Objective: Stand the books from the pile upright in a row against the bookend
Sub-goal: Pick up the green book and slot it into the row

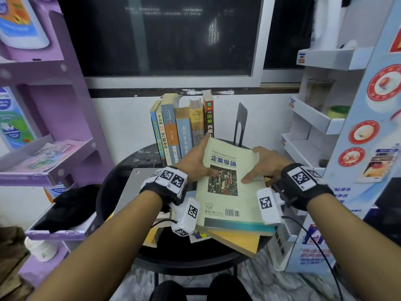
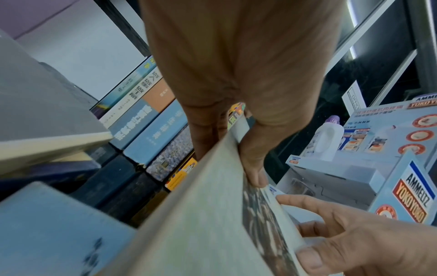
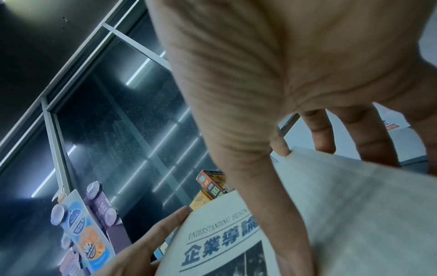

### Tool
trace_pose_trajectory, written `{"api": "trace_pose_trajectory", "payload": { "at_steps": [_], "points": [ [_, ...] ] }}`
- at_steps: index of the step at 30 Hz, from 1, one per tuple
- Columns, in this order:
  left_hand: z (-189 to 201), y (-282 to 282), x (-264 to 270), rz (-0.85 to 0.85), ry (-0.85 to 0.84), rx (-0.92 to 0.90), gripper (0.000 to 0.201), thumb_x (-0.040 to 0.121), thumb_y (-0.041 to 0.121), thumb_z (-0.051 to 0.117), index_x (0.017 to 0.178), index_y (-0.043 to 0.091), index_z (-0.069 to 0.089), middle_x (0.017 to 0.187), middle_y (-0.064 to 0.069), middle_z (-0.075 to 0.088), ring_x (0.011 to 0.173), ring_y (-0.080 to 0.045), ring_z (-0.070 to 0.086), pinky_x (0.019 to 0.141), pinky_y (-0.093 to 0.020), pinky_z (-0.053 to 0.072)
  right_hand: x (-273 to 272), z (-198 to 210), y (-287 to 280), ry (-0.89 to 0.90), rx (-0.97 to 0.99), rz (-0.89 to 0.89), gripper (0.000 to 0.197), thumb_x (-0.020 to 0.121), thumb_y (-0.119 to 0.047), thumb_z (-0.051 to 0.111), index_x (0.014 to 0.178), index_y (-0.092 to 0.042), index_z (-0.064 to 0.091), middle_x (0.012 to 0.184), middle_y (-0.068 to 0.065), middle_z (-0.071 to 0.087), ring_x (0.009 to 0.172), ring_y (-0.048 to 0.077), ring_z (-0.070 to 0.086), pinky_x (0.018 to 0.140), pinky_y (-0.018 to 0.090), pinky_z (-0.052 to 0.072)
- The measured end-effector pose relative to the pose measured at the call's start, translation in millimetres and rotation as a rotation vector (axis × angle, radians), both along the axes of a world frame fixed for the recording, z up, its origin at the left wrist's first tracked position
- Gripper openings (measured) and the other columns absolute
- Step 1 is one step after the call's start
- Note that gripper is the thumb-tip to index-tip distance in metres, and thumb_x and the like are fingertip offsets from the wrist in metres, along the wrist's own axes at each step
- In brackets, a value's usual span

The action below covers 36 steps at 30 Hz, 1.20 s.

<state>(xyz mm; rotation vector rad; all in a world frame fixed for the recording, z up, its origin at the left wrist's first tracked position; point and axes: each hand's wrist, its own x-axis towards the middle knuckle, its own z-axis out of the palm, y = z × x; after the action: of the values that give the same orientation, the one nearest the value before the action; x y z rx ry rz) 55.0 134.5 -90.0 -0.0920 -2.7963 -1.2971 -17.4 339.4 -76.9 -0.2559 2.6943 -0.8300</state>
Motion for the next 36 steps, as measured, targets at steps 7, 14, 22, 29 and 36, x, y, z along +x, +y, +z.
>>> {"api": "trace_pose_trajectory", "payload": {
  "at_steps": [7, 14, 22, 29, 36],
  "points": [
    [20.0, -10.5, -5.6, 0.050, 0.144, 0.045, 0.117, 0.075, 0.001, 0.076, 0.153, 0.025, -0.008, 0.137, -0.003, 0.052, 0.122, -0.019, 0.052, 0.101, -0.041, 0.045, -6.4, 18.1, -5.9, 0.139, -0.148, -0.050, 0.127, 0.047, -0.023, 0.095, 0.145, -0.039, 0.017, 0.135, 0.012, 0.039, 0.118, 0.035, 0.048, 0.087, 0.050, 0.053],
    [22.3, -22.8, -9.3, 0.118, 0.276, 0.145, 0.113, 0.076, -0.004, 0.074, 0.153, 0.030, 0.000, 0.134, 0.002, 0.051, 0.116, -0.012, 0.053, 0.092, -0.030, 0.048, -6.1, 23.5, -19.3, 0.387, -0.360, -0.010, 0.101, 0.058, -0.023, 0.091, 0.136, -0.034, 0.027, 0.126, 0.007, 0.043, 0.107, 0.022, 0.045, 0.082, 0.035, 0.046],
    [9.7, -20.4, -20.5, 0.190, 0.372, 0.487, 0.087, 0.085, -0.004, 0.061, 0.148, 0.035, 0.016, 0.139, 0.002, 0.037, 0.126, -0.024, 0.047, 0.100, -0.047, 0.048, 9.4, 20.8, -30.8, 0.627, -0.447, 0.062, 0.088, 0.058, -0.019, 0.090, 0.124, -0.035, 0.035, 0.117, 0.002, 0.045, 0.107, 0.016, 0.043, 0.088, 0.037, 0.045],
    [16.0, -12.5, -30.5, 0.236, 0.289, 0.772, 0.044, 0.096, 0.035, 0.053, 0.134, 0.026, 0.035, 0.111, 0.002, 0.064, 0.097, -0.014, 0.065, 0.084, -0.034, 0.053, 18.3, 45.0, -31.1, 0.717, -0.407, 0.113, 0.059, 0.070, -0.025, 0.085, 0.103, -0.026, 0.036, 0.108, -0.004, 0.049, 0.100, 0.015, 0.050, 0.076, 0.036, 0.058],
    [17.8, -15.4, -35.6, 0.256, 0.224, 0.802, 0.053, 0.085, 0.053, 0.053, 0.125, 0.019, 0.051, 0.110, -0.009, 0.071, 0.102, -0.028, 0.068, 0.096, -0.053, 0.049, 32.5, 61.9, -25.7, 0.630, -0.401, 0.188, 0.046, 0.073, -0.030, 0.082, 0.106, -0.033, 0.051, 0.105, -0.010, 0.052, 0.095, 0.008, 0.051, 0.063, 0.012, 0.043]
  ]
}}
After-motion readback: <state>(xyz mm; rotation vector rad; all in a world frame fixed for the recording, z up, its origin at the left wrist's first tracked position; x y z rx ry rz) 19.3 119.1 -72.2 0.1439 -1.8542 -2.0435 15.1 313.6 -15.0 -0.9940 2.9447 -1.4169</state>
